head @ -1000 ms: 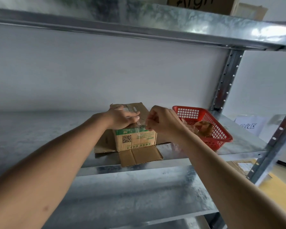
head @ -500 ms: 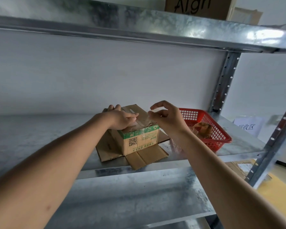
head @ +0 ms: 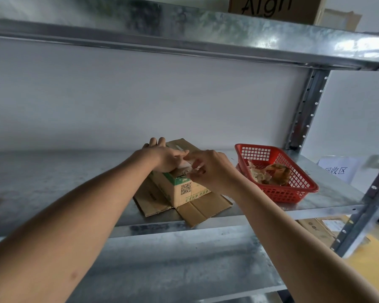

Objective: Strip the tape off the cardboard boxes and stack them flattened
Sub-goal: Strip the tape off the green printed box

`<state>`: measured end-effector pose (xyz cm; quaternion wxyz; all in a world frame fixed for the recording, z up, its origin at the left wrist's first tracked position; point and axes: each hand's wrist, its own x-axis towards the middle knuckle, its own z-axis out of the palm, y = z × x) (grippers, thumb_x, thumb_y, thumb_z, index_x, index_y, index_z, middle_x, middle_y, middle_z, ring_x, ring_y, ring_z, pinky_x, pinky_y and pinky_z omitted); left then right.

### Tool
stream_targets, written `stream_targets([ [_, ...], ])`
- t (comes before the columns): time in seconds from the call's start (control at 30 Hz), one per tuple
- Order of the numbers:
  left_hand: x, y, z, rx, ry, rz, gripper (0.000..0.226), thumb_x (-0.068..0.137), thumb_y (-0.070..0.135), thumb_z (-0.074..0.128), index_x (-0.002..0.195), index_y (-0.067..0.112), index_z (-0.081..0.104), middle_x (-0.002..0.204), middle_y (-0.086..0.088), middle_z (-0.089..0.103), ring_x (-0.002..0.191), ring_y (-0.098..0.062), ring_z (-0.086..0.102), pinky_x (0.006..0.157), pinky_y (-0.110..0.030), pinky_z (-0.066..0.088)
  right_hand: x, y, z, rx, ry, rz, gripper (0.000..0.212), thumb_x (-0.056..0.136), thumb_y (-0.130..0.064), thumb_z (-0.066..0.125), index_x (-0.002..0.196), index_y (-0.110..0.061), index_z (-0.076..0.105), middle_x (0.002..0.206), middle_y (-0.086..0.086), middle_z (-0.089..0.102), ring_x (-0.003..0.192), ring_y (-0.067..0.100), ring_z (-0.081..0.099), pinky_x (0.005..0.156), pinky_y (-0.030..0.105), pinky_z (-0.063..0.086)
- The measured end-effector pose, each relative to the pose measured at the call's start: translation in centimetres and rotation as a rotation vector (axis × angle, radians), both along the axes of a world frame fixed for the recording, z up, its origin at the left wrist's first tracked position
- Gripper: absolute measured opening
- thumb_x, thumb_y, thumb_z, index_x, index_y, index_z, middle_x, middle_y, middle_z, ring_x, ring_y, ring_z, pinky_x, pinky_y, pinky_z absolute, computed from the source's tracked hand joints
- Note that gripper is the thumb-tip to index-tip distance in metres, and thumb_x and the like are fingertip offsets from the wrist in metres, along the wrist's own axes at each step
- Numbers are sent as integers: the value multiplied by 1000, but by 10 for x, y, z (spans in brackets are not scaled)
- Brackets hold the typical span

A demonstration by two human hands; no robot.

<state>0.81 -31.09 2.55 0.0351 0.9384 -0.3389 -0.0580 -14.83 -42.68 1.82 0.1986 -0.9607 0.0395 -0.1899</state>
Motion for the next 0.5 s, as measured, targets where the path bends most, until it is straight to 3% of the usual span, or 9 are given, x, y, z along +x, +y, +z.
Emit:
stream_targets([
  [0.13, 2, 2, -1, -14, 16, -14, 48, 98, 74, 17, 145, 75, 20, 145, -8, 27, 140, -38, 15, 111, -57, 23, 3, 3, 2, -21, 53, -150, 31, 91, -19, 78, 121, -14, 74, 112, 5, 74, 99, 20, 68, 72, 24, 48],
  [0.23, 1, 2, -2, -21, 17, -19, 48, 99, 73, 18, 147, 73, 19, 148, -8, 26, 142, -37, 13, 113, -56, 21, 3, 7, 3, -47, 56, -245, 27, 88, -21, 82, 114, -21, 76, 118, 7, 65, 106, 24, 60, 79, 26, 43],
  [0.3, 0, 3, -3, -26, 14, -18, 48, 99, 73, 19, 147, 73, 20, 147, -7, 26, 142, -36, 14, 114, -57, 20, 1, 12, 7, -66, 28, -286, 21, 86, -16, 83, 106, -20, 79, 117, 6, 61, 102, 25, 61, 78, 29, 48],
  [0.37, 1, 3, -4, -34, -3, -23, 48, 100, 72, 17, 148, 72, 20, 143, -7, 29, 140, -36, 17, 115, -57, 22, -1, 16, 11, -107, 19, -322, 11, 91, -10, 74, 95, -18, 79, 110, 6, 70, 96, 29, 67, 75, 37, 58],
  [0.5, 8, 3, -9, -61, 11, -38, 49, 99, 70, 16, 148, 72, 19, 140, -5, 29, 139, -36, 16, 113, -56, 21, -6, 20, 12, -109, 2, -322, 16, 95, -11, 65, 93, -17, 80, 97, 7, 76, 89, 29, 72, 74, 44, 62],
])
